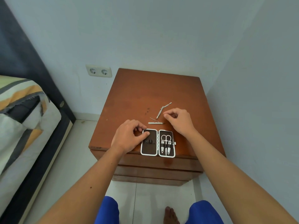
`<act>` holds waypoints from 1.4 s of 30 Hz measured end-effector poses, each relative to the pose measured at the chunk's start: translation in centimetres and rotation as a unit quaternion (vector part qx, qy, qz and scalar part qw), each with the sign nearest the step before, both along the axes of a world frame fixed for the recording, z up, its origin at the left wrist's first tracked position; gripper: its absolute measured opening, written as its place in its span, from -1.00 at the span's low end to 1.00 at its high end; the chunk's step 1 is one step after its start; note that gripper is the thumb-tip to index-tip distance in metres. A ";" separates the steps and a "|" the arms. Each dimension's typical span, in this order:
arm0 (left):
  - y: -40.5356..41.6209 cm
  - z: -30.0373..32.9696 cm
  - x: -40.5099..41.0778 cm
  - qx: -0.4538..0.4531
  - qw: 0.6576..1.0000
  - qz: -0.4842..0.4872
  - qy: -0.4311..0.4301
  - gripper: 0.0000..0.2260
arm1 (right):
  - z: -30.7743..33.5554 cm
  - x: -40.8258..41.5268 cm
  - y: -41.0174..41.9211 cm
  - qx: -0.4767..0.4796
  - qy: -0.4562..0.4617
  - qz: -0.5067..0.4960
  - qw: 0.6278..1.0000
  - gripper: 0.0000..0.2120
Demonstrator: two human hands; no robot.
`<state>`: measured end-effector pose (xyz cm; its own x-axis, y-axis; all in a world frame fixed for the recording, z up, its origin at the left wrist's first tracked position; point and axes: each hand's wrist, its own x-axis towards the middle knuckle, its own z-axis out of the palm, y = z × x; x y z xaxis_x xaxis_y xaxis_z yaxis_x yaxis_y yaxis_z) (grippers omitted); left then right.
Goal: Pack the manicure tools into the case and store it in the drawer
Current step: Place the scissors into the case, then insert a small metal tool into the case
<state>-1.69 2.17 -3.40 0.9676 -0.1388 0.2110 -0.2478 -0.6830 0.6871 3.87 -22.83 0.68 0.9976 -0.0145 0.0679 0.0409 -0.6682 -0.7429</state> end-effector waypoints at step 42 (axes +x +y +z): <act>-0.1 0.1 0.1 0.003 1.000 0.001 -0.012 -0.85 | 1.1 -3.0 1.2 0.269 0.091 0.100 0.954 -0.54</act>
<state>-1.58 2.08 -3.31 0.9625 -0.1373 0.2339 -0.2626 -0.6876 0.6769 0.87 -21.60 1.75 0.9786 0.1938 -0.0694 -0.0341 -0.1802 -0.9830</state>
